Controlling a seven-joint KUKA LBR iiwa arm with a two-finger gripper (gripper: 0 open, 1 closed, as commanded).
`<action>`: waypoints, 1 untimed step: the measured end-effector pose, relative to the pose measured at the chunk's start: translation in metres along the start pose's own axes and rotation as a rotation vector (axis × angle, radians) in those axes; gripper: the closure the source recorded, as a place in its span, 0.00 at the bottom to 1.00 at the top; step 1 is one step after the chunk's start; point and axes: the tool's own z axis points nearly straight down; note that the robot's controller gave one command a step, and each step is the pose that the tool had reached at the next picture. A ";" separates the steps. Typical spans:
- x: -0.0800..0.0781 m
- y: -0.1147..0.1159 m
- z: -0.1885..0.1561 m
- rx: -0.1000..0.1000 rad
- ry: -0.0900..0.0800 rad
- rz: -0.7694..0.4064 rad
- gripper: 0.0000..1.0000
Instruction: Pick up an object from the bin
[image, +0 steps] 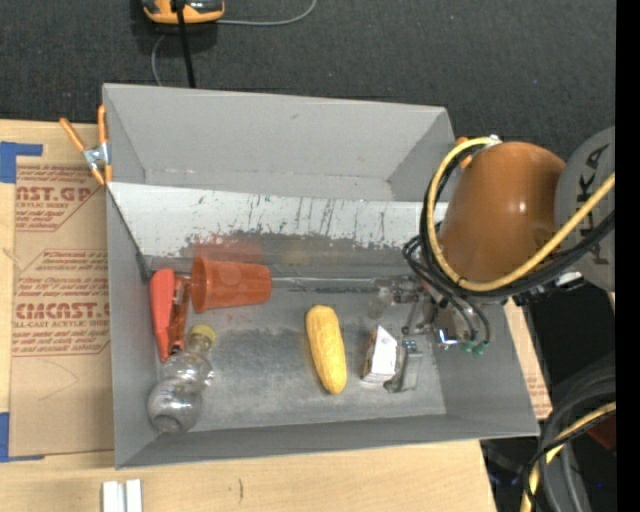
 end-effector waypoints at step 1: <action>-0.002 0.000 -0.004 0.000 -0.008 0.000 0.00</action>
Offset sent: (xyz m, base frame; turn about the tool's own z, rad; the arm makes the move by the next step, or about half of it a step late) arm 0.0113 -0.0108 -0.0602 0.1599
